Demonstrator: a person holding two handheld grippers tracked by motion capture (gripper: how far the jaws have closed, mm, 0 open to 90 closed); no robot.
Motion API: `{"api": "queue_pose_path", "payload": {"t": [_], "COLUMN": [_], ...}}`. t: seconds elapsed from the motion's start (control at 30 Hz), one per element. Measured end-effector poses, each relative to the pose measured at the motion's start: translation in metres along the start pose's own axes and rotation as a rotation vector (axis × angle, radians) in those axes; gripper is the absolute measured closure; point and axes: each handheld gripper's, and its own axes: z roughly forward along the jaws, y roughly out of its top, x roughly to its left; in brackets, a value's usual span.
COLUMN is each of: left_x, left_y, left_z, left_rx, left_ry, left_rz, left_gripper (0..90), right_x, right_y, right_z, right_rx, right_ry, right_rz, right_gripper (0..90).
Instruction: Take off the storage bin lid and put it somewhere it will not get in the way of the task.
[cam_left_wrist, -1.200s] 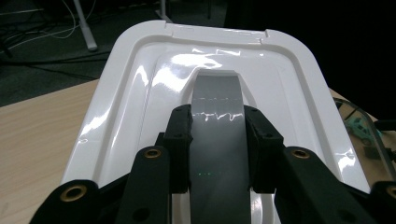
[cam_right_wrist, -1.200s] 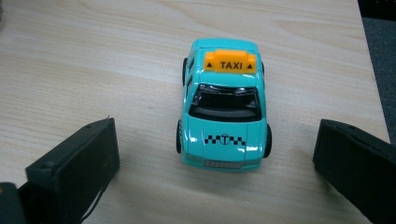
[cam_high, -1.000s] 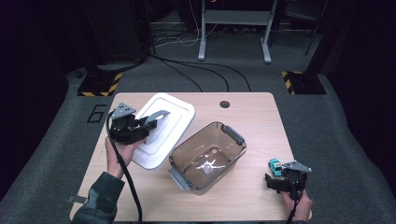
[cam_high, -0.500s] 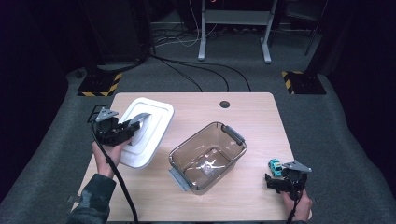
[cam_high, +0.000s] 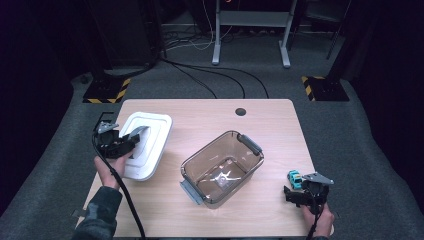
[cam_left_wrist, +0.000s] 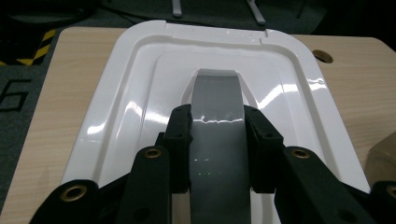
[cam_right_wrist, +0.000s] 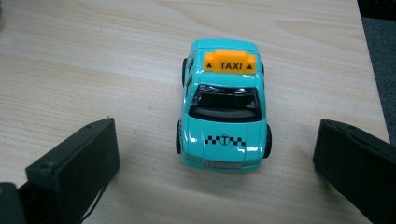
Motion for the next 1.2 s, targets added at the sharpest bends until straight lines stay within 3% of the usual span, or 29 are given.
{"api": "queue_pose_path", "payload": {"t": [0.23, 0.3, 0.47, 0.77, 0.9, 1.07, 1.2], "left_x": [0.015, 0.019, 0.029, 0.040, 0.045, 0.051, 0.053], "left_y": [-0.017, -0.022, -0.033, -0.054, -0.063, -0.070, -0.070], "left_z": [0.015, 0.020, 0.028, 0.051, 0.060, 0.067, 0.071], "left_rx": [0.019, 0.024, 0.036, 0.078, 0.104, 0.107, 0.106], "left_ry": [0.048, 0.080, 0.102, 0.097, 0.116, 0.121, 0.133], "left_rz": [-0.041, -0.028, -0.052, -0.045, -0.054, -0.077, -0.072], "left_gripper": [66.7, 66.7, 66.7, 66.8, 66.8, 66.8, 66.7], "right_x": [0.000, 0.000, 0.000, 0.000, 0.000, 0.000, 0.000], "right_y": [0.000, 0.000, 0.000, 0.000, 0.000, 0.000, 0.000], "right_z": [0.000, 0.000, 0.000, 0.000, 0.000, 0.000, 0.000], "right_rx": [0.000, 0.000, 0.000, 0.000, 0.000, -0.001, 0.000], "right_ry": [0.000, 0.000, 0.000, 0.000, 0.001, 0.001, 0.001], "right_rz": [0.000, 0.000, 0.000, 0.000, -0.001, -0.002, -0.002], "right_gripper": [0.0, 0.0, 0.0, 0.0, 0.1, 0.0, 0.1]}}
